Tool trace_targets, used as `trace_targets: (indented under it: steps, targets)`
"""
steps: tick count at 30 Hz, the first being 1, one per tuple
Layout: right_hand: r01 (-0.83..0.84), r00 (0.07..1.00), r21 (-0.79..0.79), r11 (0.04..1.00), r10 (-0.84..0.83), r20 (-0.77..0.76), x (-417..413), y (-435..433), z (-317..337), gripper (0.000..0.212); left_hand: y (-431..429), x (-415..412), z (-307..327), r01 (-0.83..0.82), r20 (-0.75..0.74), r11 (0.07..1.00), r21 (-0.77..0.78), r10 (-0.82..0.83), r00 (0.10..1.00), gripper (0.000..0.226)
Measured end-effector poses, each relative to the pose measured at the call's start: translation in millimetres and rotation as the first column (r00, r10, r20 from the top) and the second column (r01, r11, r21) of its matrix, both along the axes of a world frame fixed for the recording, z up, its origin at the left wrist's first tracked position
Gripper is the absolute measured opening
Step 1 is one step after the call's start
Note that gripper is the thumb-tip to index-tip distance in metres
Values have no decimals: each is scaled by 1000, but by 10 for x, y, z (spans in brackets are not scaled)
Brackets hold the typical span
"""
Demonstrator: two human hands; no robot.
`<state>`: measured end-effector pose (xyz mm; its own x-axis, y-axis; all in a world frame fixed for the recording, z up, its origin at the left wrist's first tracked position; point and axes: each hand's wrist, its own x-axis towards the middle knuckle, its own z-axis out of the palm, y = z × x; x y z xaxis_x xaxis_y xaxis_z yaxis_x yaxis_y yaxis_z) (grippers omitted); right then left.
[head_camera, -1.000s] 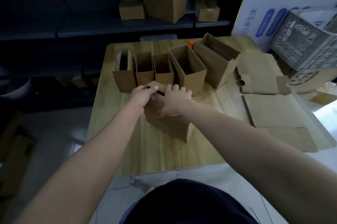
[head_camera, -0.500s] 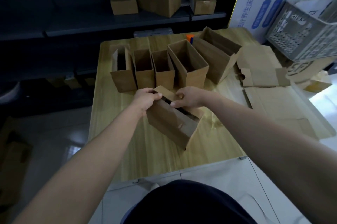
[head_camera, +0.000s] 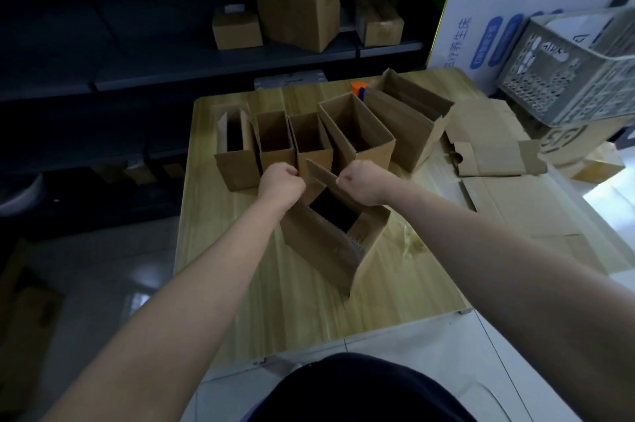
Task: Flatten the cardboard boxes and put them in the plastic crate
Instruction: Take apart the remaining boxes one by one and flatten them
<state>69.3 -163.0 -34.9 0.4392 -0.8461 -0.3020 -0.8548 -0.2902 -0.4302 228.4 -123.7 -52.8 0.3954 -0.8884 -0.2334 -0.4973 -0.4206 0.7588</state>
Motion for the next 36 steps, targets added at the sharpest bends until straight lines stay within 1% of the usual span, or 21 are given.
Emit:
trace_targets:
  steps: [2,3,4,5,7,9,11,13,15,16,18,19,20,22,24,26,29,32,36]
  targets:
    - [9,1000,-68,998,-9,-11,26,-3,17,28,-71,-24,32,24,144,1000,-14,-22,989,35]
    - [8,1000,-94,996,-9,-8,36,-1,28,28,-92,-25,42,58,191,998,19,-61,980,30]
    - [5,1000,-115,993,-6,-7,44,1,39,27,-101,-23,43,103,229,991,80,-119,966,25]
    - [1,1000,-129,992,-2,-11,60,6,47,27,-99,-17,34,140,261,978,156,-177,949,26]
    - [8,1000,-138,990,-10,-13,95,26,36,26,-72,-15,0,153,336,947,281,-247,909,38]
    - [28,1000,-150,988,-28,-1,117,47,20,25,-70,-16,-24,126,438,948,291,-249,864,35]
    - [44,999,-160,986,-39,36,106,45,8,24,-73,-13,-27,123,483,962,243,-230,845,29]
    - [50,997,-160,986,-40,62,78,32,8,26,-71,-9,-34,133,458,971,199,-212,863,29]
    - [57,996,-162,985,-46,70,56,7,-2,26,-50,6,-23,97,393,983,157,-152,907,29]
    - [65,996,-165,984,-53,74,47,-5,-10,25,-44,32,-20,54,329,990,130,-94,940,29]
    - [104,991,-154,983,-89,104,34,-26,-32,23,-33,121,-18,-54,151,997,64,44,987,29]
    - [139,985,-145,980,-122,121,33,-32,-41,23,-20,175,-23,-103,79,994,36,100,992,28]
    - [182,978,-146,972,-165,126,33,-26,-50,27,0,225,-35,-142,42,990,15,142,989,28]
    - [278,960,-166,946,-269,79,41,6,-56,46,46,284,-75,-214,29,977,-19,214,976,32]
    - [356,932,-172,919,-362,-8,56,43,-61,75,88,287,-108,-272,17,961,-41,273,962,35]
    - [436,897,-116,892,-441,-23,60,49,-64,98,110,265,-119,-281,4,958,-63,282,960,32]
    - [507,862,2,862,-507,35,48,59,-78,110,135,233,-112,-266,-10,960,-88,266,964,30]
    - [543,834,76,836,-548,66,12,104,-116,115,159,196,-124,-236,-26,966,-106,235,972,29]
    - [612,778,118,782,-622,88,-15,169,-104,111,187,155,-141,-222,-59,968,-121,216,975,30]
